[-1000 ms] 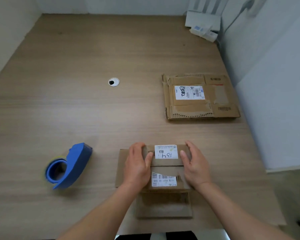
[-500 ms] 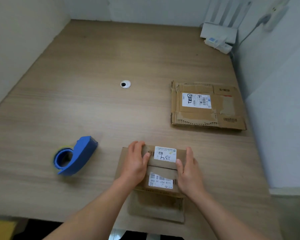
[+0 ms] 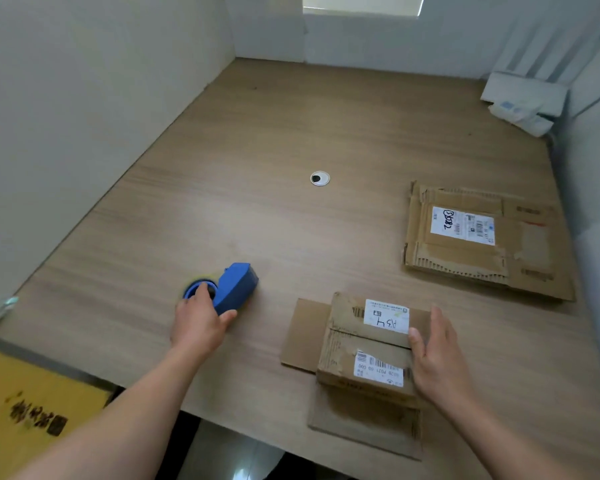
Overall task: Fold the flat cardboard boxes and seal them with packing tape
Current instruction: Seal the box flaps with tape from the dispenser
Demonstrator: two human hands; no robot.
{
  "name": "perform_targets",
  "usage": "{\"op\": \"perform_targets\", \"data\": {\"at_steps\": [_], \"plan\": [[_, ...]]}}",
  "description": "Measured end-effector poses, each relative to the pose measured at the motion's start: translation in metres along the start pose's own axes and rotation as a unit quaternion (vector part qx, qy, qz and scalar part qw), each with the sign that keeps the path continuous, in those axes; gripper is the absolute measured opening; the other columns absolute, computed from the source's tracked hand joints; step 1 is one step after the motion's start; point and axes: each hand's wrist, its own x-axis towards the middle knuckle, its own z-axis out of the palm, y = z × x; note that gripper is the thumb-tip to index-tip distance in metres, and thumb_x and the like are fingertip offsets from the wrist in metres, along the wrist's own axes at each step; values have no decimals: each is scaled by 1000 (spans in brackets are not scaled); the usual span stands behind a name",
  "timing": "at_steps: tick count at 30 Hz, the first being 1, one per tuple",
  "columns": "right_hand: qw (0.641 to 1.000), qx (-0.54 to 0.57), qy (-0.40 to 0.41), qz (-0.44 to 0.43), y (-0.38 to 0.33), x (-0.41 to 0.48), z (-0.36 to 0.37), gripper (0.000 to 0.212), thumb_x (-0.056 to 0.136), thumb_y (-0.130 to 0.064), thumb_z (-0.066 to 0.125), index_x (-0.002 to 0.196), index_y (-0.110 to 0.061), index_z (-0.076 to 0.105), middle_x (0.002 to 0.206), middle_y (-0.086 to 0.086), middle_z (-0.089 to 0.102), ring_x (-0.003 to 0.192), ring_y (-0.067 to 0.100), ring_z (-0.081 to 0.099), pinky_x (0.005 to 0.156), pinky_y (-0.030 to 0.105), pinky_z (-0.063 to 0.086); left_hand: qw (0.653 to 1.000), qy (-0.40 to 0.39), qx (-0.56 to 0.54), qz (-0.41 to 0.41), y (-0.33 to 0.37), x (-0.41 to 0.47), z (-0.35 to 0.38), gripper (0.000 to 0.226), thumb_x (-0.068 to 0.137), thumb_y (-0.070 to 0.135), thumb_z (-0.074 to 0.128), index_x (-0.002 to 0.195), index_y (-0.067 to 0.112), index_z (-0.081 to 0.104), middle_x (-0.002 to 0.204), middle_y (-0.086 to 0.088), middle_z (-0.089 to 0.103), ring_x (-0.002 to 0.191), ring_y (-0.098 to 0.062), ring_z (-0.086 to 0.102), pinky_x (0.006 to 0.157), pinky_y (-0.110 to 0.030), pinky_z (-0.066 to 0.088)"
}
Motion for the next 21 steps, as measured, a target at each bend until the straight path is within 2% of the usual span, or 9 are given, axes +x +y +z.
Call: {"op": "perform_targets", "data": {"at_steps": [2, 4, 7, 9, 11, 13, 16, 19, 21], "plan": [[998, -60, 22, -10, -2, -2, -1, 64, 102, -46, 35, 157, -19, 18, 162, 12, 18, 147, 30, 22, 118, 42, 24, 999, -27, 19, -11, 1, 8, 5, 51, 88, 43, 70, 123, 13, 50, 117, -10, 61, 107, -31, 54, 79, -37, 45], [994, -99, 55, -13, -5, -5, -1, 56, 101, -46, 41, 150, -22, 31, 161, 13, 18, 146, 33, 23, 117, 46, 26, 997, -49, 54, -11, 2, 15, 8, 36, 92, 40, 65, 110, 12, 53, 109, -11, 64, 93, -31, 55, 77, -37, 47], [979, -135, 130, -76, -6, -9, 2, 25, 97, -41, 47, 113, -24, 56, 136, 9, 45, 122, 33, 47, 100, 48, 42, 998, -20, 58, 10, 9, 16, 6, 26, 93, 36, 63, 98, 13, 53, 105, -16, 66, 97, -36, 60, 76, -40, 48], [968, -162, 149, -117, -7, -9, 2, 24, 94, -43, 41, 94, -26, 57, 114, 1, 51, 99, 23, 50, 85, 40, 45, 997, 13, 35, 74, 22, 10, -2, 25, 91, 32, 65, 89, 16, 47, 99, -15, 65, 96, -38, 60, 68, -37, 42], [966, -162, 147, -138, -8, -7, 2, 19, 96, -40, 43, 90, -27, 56, 103, -4, 50, 88, 17, 45, 77, 35, 44, 985, 24, -9, 170, 40, -1, -13, 25, 89, 29, 67, 86, 20, 44, 90, -9, 61, 90, -37, 58, 64, -35, 37], [969, -139, 148, -144, -8, -5, 3, 10, 95, -33, 55, 89, -26, 57, 98, -5, 49, 83, 15, 43, 73, 33, 44, 962, 14, -31, 272, 59, -11, -25, 22, 83, 33, 67, 83, 20, 49, 82, -1, 58, 81, -31, 55, 62, -35, 40], [970, -115, 153, -149, -10, -6, 0, 6, 92, -28, 61, 88, -24, 60, 94, -6, 50, 79, 13, 43, 69, 30, 45, 921, -19, -64, 383, 89, -31, -37, 18, 69, 37, 63, 83, 25, 59, 72, 17, 46, 73, -16, 46, 61, -31, 39], [973, -102, 144, -149, -13, -8, -4, 9, 92, -29, 58, 88, -23, 63, 93, -8, 51, 76, 10, 47, 64, 23, 43, 880, -51, -94, 462, 116, -57, -34, 14, 64, 33, 61, 77, 28, 58, 71, 21, 45, 73, -9, 46, 60, -26, 40], [977, -97, 129, -141, -12, -10, -7, 15, 93, -33, 53, 92, -24, 65, 96, -9, 52, 76, 11, 51, 60, 23, 43, 869, -74, -88, 482, 126, -67, -23, 17, 61, 28, 62, 78, 24, 62, 72, 23, 44, 76, -11, 50, 62, -28, 43]]}}
